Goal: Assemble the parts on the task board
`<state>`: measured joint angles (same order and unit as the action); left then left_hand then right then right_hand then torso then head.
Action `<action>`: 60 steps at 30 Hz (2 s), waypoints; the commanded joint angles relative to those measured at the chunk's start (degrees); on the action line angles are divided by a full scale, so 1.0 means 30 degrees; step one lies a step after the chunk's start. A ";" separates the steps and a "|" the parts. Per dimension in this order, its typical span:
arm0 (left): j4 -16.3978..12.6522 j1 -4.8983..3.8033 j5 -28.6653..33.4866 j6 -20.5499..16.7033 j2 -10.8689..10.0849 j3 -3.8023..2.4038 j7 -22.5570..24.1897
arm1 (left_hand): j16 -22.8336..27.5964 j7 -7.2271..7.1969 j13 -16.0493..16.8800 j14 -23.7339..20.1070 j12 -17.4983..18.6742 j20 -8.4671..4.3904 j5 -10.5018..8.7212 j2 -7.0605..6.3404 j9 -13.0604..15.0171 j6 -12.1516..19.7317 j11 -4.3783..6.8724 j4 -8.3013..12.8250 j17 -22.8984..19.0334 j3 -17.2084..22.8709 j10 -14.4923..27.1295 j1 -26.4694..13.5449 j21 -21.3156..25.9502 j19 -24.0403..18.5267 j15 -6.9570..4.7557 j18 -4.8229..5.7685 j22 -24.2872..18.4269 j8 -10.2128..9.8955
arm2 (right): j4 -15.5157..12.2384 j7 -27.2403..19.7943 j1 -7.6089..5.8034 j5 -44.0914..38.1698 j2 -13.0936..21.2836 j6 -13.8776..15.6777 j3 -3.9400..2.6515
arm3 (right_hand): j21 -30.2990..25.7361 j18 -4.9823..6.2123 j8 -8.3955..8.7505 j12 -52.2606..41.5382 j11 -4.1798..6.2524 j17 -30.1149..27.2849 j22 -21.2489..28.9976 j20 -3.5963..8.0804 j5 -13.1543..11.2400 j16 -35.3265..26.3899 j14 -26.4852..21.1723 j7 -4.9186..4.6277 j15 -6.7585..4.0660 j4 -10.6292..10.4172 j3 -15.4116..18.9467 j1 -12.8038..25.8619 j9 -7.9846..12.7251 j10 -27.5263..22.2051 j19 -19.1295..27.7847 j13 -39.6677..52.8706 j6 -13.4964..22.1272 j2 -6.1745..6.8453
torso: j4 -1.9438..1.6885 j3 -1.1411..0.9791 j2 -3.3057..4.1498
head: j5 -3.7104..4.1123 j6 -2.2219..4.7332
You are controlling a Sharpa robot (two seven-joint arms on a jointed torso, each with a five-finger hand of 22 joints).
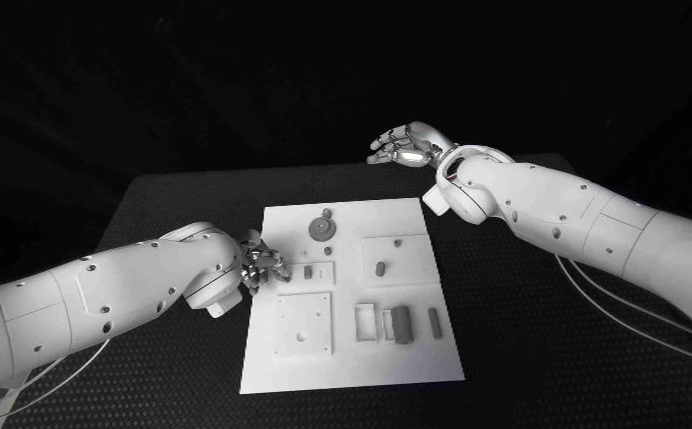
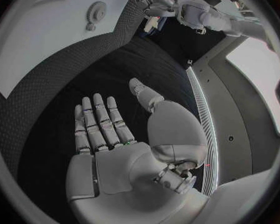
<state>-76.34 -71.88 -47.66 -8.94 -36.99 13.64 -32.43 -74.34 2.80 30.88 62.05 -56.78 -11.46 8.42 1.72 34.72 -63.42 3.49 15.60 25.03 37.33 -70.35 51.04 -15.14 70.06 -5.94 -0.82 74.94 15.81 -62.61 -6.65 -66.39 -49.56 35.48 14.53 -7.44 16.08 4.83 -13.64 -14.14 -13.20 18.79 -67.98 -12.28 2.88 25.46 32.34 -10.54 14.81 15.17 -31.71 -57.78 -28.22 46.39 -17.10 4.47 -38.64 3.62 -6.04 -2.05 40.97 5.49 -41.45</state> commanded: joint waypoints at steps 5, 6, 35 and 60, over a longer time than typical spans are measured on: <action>-0.0319 0.0075 0.0513 -0.2130 -0.0163 0.0015 0.0106 | -0.0119 -0.0375 0.0088 0.0239 -0.0156 -0.0038 0.0186 0.0160 0.2039 -0.0780 0.0366 0.0073 0.0042 0.0075 -0.0468 0.0033 -0.0167 0.0257 -0.0025 0.0103 0.0404 0.1507 | -0.0041 -0.0141 -0.0001 0.0000 0.0029 -0.0211 -0.0007 | -0.0120 -0.0279 -0.0089 0.0102 0.0011 -0.0019 -0.0039 -0.0058 -0.0040 -0.0129 0.0106 -0.1222 0.0048 -0.0092 -0.0039 0.0154 0.0022 0.0155 -0.0071 -0.0036 0.0082 0.0034 | 0.0003 0.0005 0.0001 | -0.0028 0.0003; -0.0339 0.0081 0.0513 -0.2251 -0.0172 0.0015 0.0125 | -0.0122 -0.0380 0.0093 0.0249 -0.0158 -0.0040 0.0194 0.0149 0.2039 -0.0790 0.0371 0.0075 0.0042 0.0079 -0.0476 0.0033 -0.0173 0.0265 -0.0029 0.0101 0.0403 0.1509 | -0.0037 -0.0141 -0.0001 0.0000 0.0029 -0.0205 -0.0007 | -0.0121 -0.0279 -0.0090 0.0103 0.0011 -0.0020 -0.0041 -0.0058 -0.0040 -0.0130 0.0106 -0.1222 0.0048 -0.0092 -0.0039 0.0155 0.0023 0.0156 -0.0070 -0.0038 0.0082 0.0034 | 0.0004 0.0004 0.0004 | -0.0033 0.0009; -0.0326 0.0159 0.1123 -0.1608 0.0097 0.0017 -0.0077 | -0.0078 -0.0386 0.0119 0.0287 -0.0110 -0.0053 0.0017 0.0133 0.2010 -0.0803 0.0379 0.0033 0.0010 0.0131 -0.0495 -0.0019 -0.0199 0.0277 -0.0051 0.0107 0.0381 0.1469 | -0.0012 -0.0154 0.0006 0.0001 0.0014 -0.0244 -0.0007 | -0.0148 -0.0281 -0.0105 0.0136 0.0010 -0.0033 -0.0072 -0.0063 -0.0040 -0.0143 0.0109 -0.1219 0.0051 -0.0098 -0.0043 0.0159 0.0030 0.0182 -0.0066 -0.0066 0.0086 0.0028 | -0.0016 -0.0006 -0.0004 | -0.0020 -0.0056; -0.0185 0.0233 0.0333 -0.1436 0.0181 0.0019 -0.0203 | -0.0069 -0.0383 0.0131 0.0290 -0.0096 -0.0056 -0.0040 0.0107 0.2003 -0.0804 0.0376 0.0037 0.0004 0.0141 -0.0494 -0.0028 -0.0204 0.0269 -0.0054 0.0111 0.0379 0.1456 | -0.0028 -0.0161 0.0012 0.0009 0.0062 -0.0247 -0.0007 | -0.0170 -0.0279 -0.0117 0.0163 0.0011 -0.0043 -0.0099 -0.0063 -0.0040 -0.0152 0.0113 -0.1219 0.0051 -0.0098 -0.0045 0.0160 0.0036 0.0201 -0.0066 -0.0087 0.0090 0.0028 | -0.0020 0.0015 -0.0001 | 0.0041 -0.0124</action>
<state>-76.92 -71.24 -45.73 -14.09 -36.50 13.68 -32.83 -74.49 2.75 31.18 62.64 -57.01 -11.64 8.14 1.58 34.72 -64.09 3.58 15.69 25.08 37.51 -71.04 50.73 -15.37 70.66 -6.10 -0.82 74.90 15.81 -62.60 -6.65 -66.37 -49.53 35.62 14.42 -7.44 15.86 4.83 -13.64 -13.92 -12.99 18.71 -68.18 -12.28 2.88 25.24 32.34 -10.54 14.81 15.17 -31.71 -57.78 -28.19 46.60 -17.10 4.27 -38.64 3.62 -6.04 -2.02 40.99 5.60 -41.75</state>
